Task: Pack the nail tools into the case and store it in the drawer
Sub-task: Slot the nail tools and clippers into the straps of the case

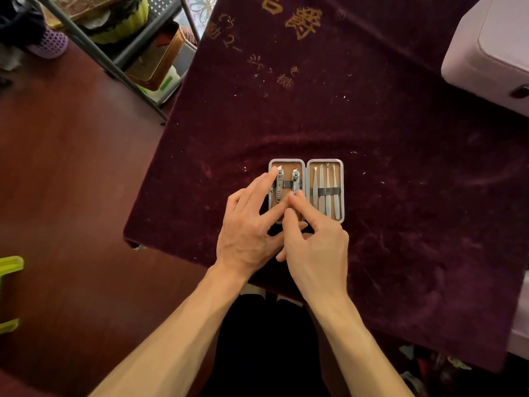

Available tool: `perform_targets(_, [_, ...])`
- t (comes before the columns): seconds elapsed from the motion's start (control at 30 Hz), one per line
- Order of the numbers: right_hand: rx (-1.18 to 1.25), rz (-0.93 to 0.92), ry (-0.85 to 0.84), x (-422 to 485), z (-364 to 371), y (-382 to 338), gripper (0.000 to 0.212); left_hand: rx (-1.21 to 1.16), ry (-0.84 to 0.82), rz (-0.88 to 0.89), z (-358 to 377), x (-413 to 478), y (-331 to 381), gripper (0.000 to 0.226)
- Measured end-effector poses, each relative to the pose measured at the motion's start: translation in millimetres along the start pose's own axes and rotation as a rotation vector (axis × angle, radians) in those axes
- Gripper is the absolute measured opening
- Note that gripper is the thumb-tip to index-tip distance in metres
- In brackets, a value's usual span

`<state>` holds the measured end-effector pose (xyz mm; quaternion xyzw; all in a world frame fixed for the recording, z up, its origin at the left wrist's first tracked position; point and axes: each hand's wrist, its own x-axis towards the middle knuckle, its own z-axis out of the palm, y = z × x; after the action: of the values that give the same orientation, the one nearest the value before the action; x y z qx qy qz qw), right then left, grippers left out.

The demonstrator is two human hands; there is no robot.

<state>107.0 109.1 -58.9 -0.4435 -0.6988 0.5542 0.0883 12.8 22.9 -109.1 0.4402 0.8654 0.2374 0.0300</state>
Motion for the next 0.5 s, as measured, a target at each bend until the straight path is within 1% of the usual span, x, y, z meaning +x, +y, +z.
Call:
perform_targets(0.13, [-0.049, 0.018, 0.036, -1.3, 0.2, -4.4, 0.039, 0.017, -0.01, 0.004, -1.5, 0.5, 1.4, 0.039])
perform_targets(0.27, [-0.06, 0.018, 0.019, -1.5, 2.3, -6.1, 0.041, 0.014, 0.0, 0.01, -3.6, 1.9, 2.2, 0.039])
perform_targets(0.37, [-0.096, -0.037, 0.013, -2.6, 0.0, -7.3, 0.043, -0.008, 0.001, 0.006, -2.6, 2.0, 2.9, 0.038])
perform_targets(0.43, [-0.113, -0.107, 0.069, -2.0, -8.3, -5.9, 0.04, -0.066, 0.002, -0.01, -3.1, 1.9, 2.3, 0.041])
perform_targets(0.5, [-0.137, -0.14, 0.143, 1.5, -21.3, -0.3, 0.036, -0.143, -0.017, -0.038, -6.8, 1.8, 2.2, 0.049])
